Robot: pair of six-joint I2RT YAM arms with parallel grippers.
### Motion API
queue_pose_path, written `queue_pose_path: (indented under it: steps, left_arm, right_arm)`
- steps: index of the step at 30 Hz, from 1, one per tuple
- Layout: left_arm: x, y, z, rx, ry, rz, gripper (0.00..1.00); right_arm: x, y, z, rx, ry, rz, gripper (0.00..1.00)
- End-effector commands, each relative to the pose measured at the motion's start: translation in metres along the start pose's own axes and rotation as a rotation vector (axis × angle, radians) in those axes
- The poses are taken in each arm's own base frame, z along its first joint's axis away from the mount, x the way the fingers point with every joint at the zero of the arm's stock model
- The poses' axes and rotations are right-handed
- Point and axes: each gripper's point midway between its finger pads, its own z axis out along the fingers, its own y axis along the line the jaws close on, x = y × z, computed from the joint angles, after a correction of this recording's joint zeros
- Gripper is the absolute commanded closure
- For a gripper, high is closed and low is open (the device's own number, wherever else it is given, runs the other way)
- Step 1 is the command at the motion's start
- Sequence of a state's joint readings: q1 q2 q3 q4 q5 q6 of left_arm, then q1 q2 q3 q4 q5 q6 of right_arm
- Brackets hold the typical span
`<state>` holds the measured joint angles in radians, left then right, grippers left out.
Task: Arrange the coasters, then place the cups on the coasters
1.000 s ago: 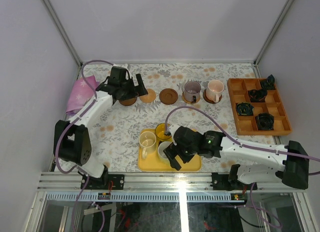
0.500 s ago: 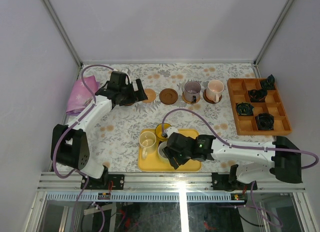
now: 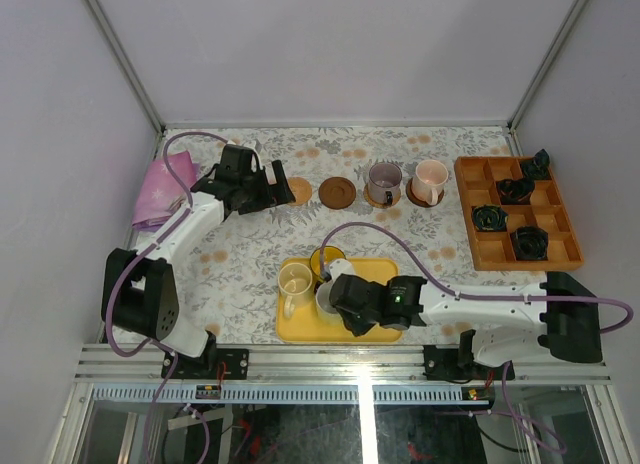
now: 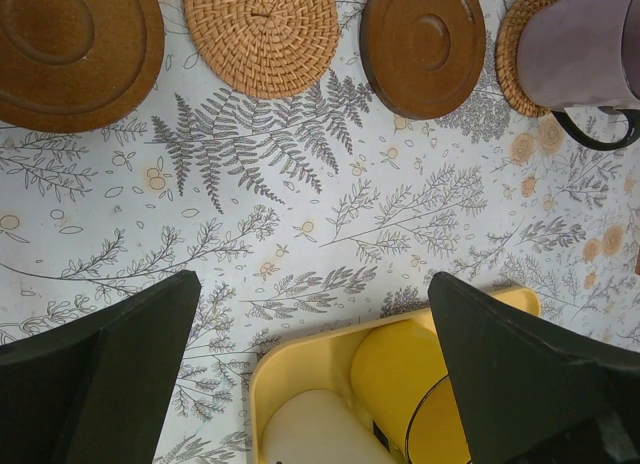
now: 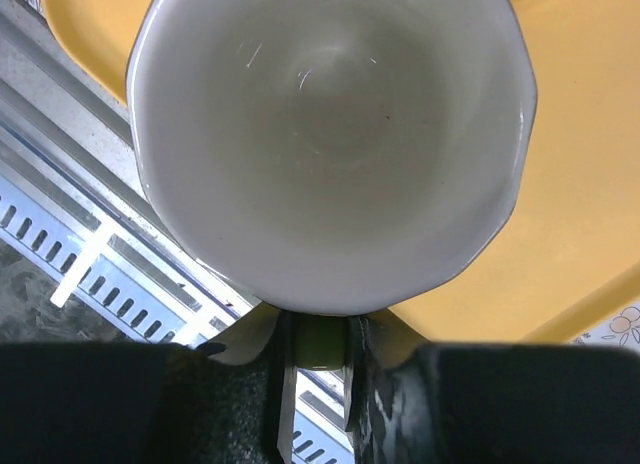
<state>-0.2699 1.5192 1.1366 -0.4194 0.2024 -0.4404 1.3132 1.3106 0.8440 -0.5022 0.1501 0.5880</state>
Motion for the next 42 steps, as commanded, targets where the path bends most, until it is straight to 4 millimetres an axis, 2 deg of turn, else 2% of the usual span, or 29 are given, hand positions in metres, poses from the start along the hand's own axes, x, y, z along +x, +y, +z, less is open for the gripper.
queue_pose_path:
  steps: [1, 6, 9, 15, 18, 20, 25, 26, 29, 35, 38, 39, 42]
  left_arm:
    - [-0.004, -0.009, -0.008, 0.026, -0.031, 0.022, 0.02]
    - [-0.008, -0.010, -0.008, 0.025, -0.038, 0.010, 0.02]
    - [-0.011, -0.011, -0.007, 0.020, -0.040, 0.008, 0.02]
    - [-0.027, -0.015, -0.008, 0.008, -0.069, 0.001, 0.02]
    - [-0.035, -0.016, -0.007, 0.000, -0.082, -0.002, 0.02]
    - [-0.037, -0.017, -0.005, -0.005, -0.086, -0.003, 0.02]
    - [-0.044, -0.012, 0.000, -0.037, -0.100, 0.004, 0.02]
    - [-0.044, -0.011, 0.000, -0.045, -0.102, 0.009, 0.02]
    - [-0.049, -0.008, 0.002, -0.058, -0.119, 0.016, 0.02]
    - [-0.051, -0.001, 0.011, -0.084, -0.131, 0.032, 0.02]
    - [-0.048, 0.004, 0.017, -0.099, -0.122, 0.047, 0.02]
    - [-0.047, 0.006, 0.019, -0.106, -0.117, 0.051, 0.02]
    - [-0.046, 0.011, 0.021, -0.124, -0.117, 0.063, 0.02]
  right_arm:
    - [0.013, 0.004, -0.012, 0.011, 0.029, -0.010, 1.00]
    - [0.021, -0.004, -0.039, 0.064, 0.028, 0.020, 1.00]
    - [0.009, -0.012, -0.062, 0.098, -0.030, 0.063, 1.00]
    - [-0.048, -0.033, -0.108, 0.248, -0.229, 0.109, 1.00]
    - [-0.084, -0.054, -0.133, 0.391, -0.295, 0.117, 1.00]
    - [-0.104, -0.073, -0.140, 0.457, -0.309, 0.154, 1.00]
    - [-0.155, -0.122, -0.137, 0.436, -0.386, 0.289, 1.00]
    - [-0.165, -0.139, -0.135, 0.453, -0.394, 0.325, 1.00]
    - [-0.194, -0.162, -0.128, 0.496, -0.403, 0.319, 1.00]
    - [-0.248, -0.186, -0.102, 0.529, -0.430, 0.304, 1.00]
    - [-0.265, -0.195, -0.084, 0.502, -0.446, 0.332, 1.00]
    - [-0.266, -0.200, -0.069, 0.496, -0.425, 0.340, 1.00]
    - [-0.281, -0.205, -0.050, 0.469, -0.435, 0.366, 1.00]
